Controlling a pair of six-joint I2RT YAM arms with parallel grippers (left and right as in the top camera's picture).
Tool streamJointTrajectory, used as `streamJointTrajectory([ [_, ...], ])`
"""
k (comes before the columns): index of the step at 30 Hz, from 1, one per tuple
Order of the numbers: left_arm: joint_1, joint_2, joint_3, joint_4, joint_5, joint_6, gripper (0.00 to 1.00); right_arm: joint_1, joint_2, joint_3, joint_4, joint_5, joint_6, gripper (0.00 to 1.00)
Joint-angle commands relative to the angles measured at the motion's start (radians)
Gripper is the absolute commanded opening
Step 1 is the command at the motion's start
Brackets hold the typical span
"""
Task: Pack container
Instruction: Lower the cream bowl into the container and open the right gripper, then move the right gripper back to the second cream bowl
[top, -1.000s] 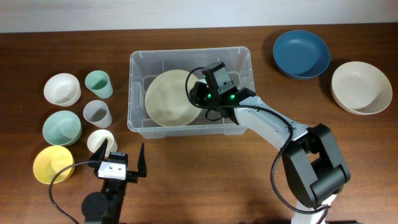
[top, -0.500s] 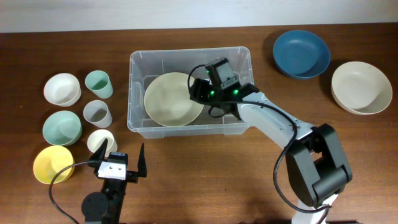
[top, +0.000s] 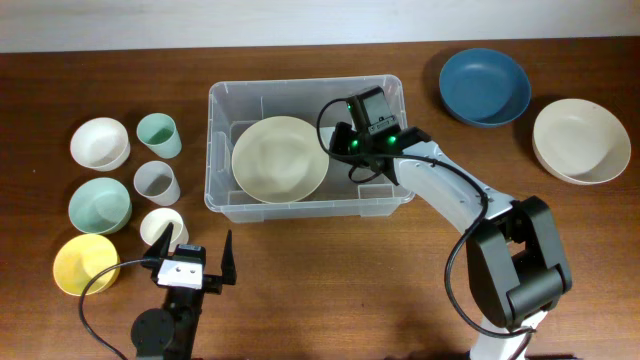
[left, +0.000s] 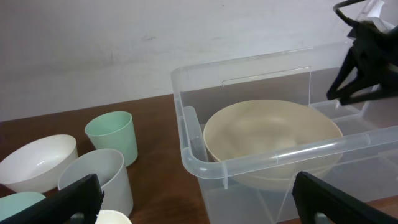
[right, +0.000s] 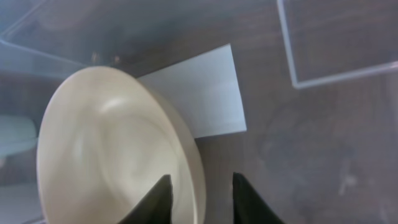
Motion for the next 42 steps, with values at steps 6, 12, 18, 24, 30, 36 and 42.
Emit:
streamJointTrajectory([
  [6, 0.005, -0.005, -0.003, -0.005, -0.006, -0.009, 1.0, -0.029, -0.095, 0.124, -0.018, -0.061, -0.123, 0.05],
  [12, 0.005, -0.005, -0.003, -0.005, -0.006, -0.009, 0.99, -0.175, -0.2, 0.309, -0.341, 0.091, -0.124, 0.23],
  [18, 0.005, -0.005, -0.003, -0.005, -0.006, -0.009, 0.99, -0.456, -0.253, 0.425, -0.632, 0.119, -0.127, 0.81],
  [24, 0.005, -0.005, -0.003, -0.005, -0.006, -0.009, 0.99, -0.721, -0.225, 0.406, -0.748, 0.119, -0.126, 0.99],
  [30, 0.005, -0.005, -0.003, -0.005, -0.006, -0.009, 1.0, -0.872, -0.153, 0.382, -0.745, 0.182, -0.126, 0.99],
  [36, 0.005, -0.005, -0.003, -0.005, -0.006, -0.009, 0.99, -0.962, -0.035, 0.382, -0.685, 0.187, -0.126, 0.99],
  [42, 0.005, -0.005, -0.003, -0.005, -0.006, -0.009, 0.99, -0.998, 0.067, 0.382, -0.657, 0.186, -0.121, 0.99],
])
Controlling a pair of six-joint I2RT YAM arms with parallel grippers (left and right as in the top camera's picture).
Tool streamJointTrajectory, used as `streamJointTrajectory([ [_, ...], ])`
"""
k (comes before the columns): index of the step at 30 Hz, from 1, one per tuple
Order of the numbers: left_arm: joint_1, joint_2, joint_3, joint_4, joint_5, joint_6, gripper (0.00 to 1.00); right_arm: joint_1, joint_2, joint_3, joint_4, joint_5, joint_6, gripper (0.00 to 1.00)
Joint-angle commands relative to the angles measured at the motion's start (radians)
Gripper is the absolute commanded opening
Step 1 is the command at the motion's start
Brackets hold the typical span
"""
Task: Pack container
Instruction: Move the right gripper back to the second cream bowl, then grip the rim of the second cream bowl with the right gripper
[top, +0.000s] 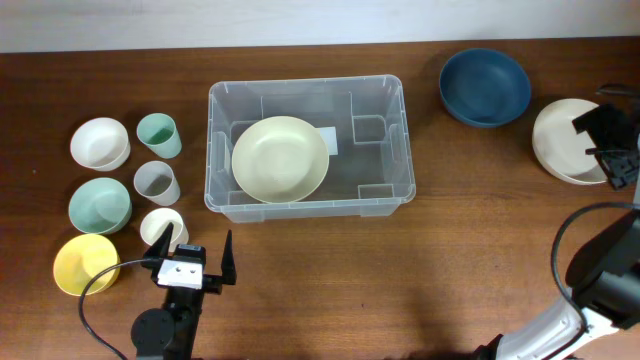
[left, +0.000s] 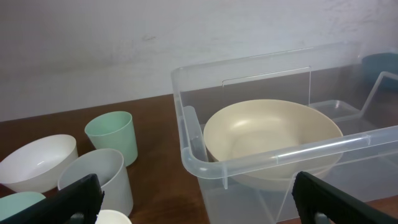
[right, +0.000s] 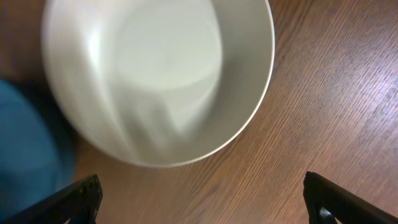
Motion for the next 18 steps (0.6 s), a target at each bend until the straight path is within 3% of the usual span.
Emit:
streamJointTrajectory([
  [1, 0.005, -0.005, -0.003, -0.005, -0.006, -0.009, 0.99, -0.018, 0.056, -0.01, 0.011, 0.021, 0.032, 0.99],
  [18, 0.005, -0.005, -0.003, -0.005, -0.006, -0.009, 0.99, -0.079, 0.207, -0.011, 0.026, 0.038, 0.144, 0.99],
])
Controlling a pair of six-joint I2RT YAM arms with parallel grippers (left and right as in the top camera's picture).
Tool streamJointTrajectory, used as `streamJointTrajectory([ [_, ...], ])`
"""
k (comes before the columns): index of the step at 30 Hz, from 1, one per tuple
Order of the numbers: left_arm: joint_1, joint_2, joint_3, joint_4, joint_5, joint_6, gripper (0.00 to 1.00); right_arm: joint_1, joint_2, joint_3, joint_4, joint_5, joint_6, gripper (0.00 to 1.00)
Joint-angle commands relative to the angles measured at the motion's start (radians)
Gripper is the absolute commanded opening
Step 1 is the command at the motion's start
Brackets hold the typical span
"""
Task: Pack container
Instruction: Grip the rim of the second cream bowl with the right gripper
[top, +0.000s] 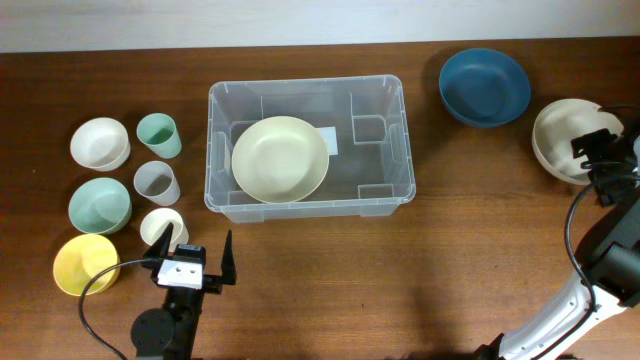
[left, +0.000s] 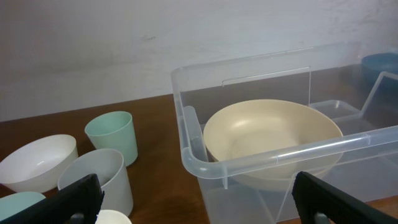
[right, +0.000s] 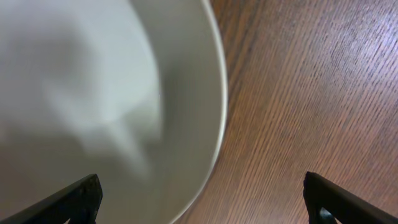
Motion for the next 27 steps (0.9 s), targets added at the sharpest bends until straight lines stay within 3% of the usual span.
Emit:
streamJointTrajectory([
  [1, 0.005, -0.005, -0.003, -0.006, -0.006, -0.009, 0.99, -0.013, 0.032, -0.011, 0.0, 0.027, 0.027, 0.99],
  [7, 0.005, -0.005, -0.003, -0.006, -0.006, -0.009, 0.99, -0.017, 0.077, -0.011, 0.019, 0.027, 0.026, 0.99],
  [11, 0.005, -0.005, -0.003, -0.006, -0.006, -0.009, 1.0, -0.017, 0.087, -0.011, 0.039, 0.027, 0.022, 0.88],
  [14, 0.005, -0.005, -0.003, -0.006, -0.006, -0.009, 1.0, -0.018, 0.09, -0.011, 0.048, 0.027, 0.022, 0.88],
  [19, 0.005, -0.005, -0.003, -0.006, -0.006, -0.009, 0.99, -0.018, 0.107, -0.011, 0.06, 0.027, 0.022, 0.63],
  [27, 0.005, -0.005, -0.003, -0.006, -0.006, -0.009, 0.99, -0.018, 0.142, -0.011, 0.062, 0.027, 0.023, 0.42],
])
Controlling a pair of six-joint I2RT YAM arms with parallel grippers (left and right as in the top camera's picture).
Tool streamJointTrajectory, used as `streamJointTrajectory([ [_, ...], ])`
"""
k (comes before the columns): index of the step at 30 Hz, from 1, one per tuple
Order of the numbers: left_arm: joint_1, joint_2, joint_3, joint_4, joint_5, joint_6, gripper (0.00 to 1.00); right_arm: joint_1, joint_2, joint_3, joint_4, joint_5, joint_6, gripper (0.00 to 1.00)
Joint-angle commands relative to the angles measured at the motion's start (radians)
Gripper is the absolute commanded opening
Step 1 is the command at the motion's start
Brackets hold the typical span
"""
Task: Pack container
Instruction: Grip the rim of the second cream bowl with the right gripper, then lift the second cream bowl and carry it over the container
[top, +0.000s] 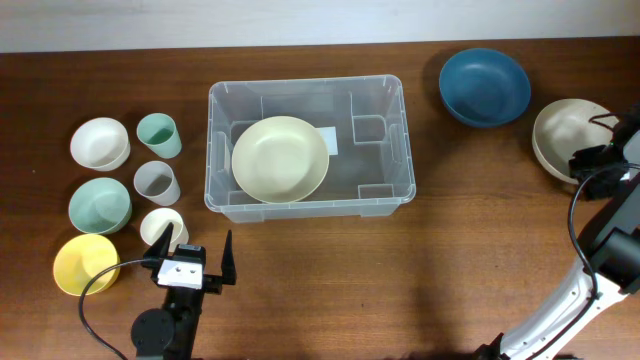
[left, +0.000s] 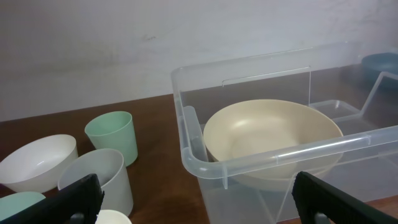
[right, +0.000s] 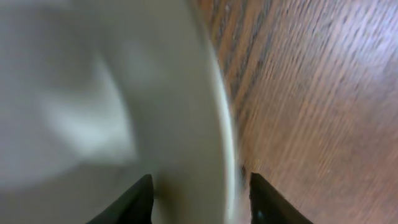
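Note:
The clear container (top: 390, 95) stands mid-table with a cream bowl (top: 280, 158) lying in its left half; the left wrist view shows the same bowl (left: 273, 134) behind the container's near wall (left: 298, 152). At the far right sits a pale bowl stack (top: 562, 135). My right gripper (top: 597, 163) is at the stack's near right rim. In the right wrist view the fingers stand partly closed on either side of that blurred rim (right: 221, 130), with a gap left beside the outer finger; the gripper (right: 199, 199) is open. My left gripper (top: 190, 262) rests open near the front edge.
A dark blue bowl (top: 485, 86) sits at the back right. On the left are a white bowl (top: 100, 143), a teal bowl (top: 100, 205), a yellow bowl (top: 85, 263), and mint (top: 158, 134), grey (top: 157, 182) and cream (top: 162, 228) cups.
My right gripper has dropped lower onto the pale bowl's right rim, and its fingers have narrowed from wide open to straddling that rim. The left arm has not moved.
My right gripper was inside the container at the cream bowl's rim. Then the bowl lay alone in the container and the gripper hung wide open over the pale stack at the far right. It was then closer over the rim, and now straddles it.

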Motion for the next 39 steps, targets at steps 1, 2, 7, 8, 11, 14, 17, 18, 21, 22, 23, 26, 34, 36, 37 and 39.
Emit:
streamJointTrajectory([
  [1, 0.005, -0.005, -0.003, -0.005, -0.006, -0.009, 0.99, -0.008, 0.026, -0.011, 0.005, 0.021, 0.002, 0.4],
  [2, 0.005, -0.005, -0.003, -0.005, -0.006, -0.009, 1.0, -0.008, 0.026, -0.011, 0.006, 0.021, 0.002, 0.38],
  [7, 0.005, -0.005, -0.003, -0.005, -0.006, -0.009, 0.99, -0.023, 0.026, -0.011, 0.009, 0.021, 0.002, 0.1],
  [8, 0.005, -0.005, -0.003, -0.005, -0.006, -0.009, 0.99, -0.029, 0.026, -0.011, 0.008, 0.02, 0.002, 0.05],
  [11, 0.005, -0.005, -0.003, -0.005, -0.006, -0.009, 0.99, -0.05, 0.026, -0.011, 0.003, 0.02, 0.002, 0.04],
  [14, 0.005, -0.005, -0.003, -0.005, -0.006, -0.009, 1.0, -0.076, 0.026, -0.011, 0.0, 0.019, 0.001, 0.04],
  [17, 0.005, -0.005, -0.003, -0.005, -0.006, -0.009, 0.99, -0.112, 0.026, -0.011, -0.001, -0.005, -0.01, 0.04],
  [18, 0.005, -0.005, -0.003, -0.005, -0.006, -0.009, 0.99, -0.122, 0.026, -0.011, 0.002, -0.023, -0.016, 0.04],
  [21, 0.005, -0.005, -0.003, -0.005, -0.006, -0.009, 0.99, -0.161, 0.026, -0.011, 0.015, -0.107, -0.025, 0.04],
  [22, 0.005, -0.005, -0.003, -0.005, -0.006, -0.009, 0.99, -0.174, 0.026, -0.011, 0.028, -0.154, -0.045, 0.04],
  [23, 0.005, -0.005, -0.003, -0.005, -0.006, -0.009, 1.0, -0.188, 0.026, -0.011, 0.045, -0.219, -0.073, 0.04],
  [26, 0.005, -0.005, -0.003, -0.005, -0.006, -0.009, 0.99, -0.229, 0.023, -0.01, 0.076, -0.392, -0.116, 0.04],
  [34, 0.005, -0.005, -0.003, -0.005, -0.006, -0.009, 0.99, -0.263, -0.013, -0.01, 0.113, -0.646, -0.195, 0.04],
  [36, 0.005, -0.005, -0.003, -0.005, -0.006, -0.009, 0.99, -0.262, -0.037, -0.01, 0.123, -0.687, -0.195, 0.04],
  [37, 0.005, -0.005, -0.003, -0.005, -0.006, -0.009, 0.99, -0.262, -0.053, -0.01, 0.131, -0.712, -0.195, 0.04],
  [39, 0.005, -0.005, -0.003, -0.005, -0.006, -0.009, 0.99, -0.262, -0.09, -0.01, 0.147, -0.772, -0.194, 0.04],
])
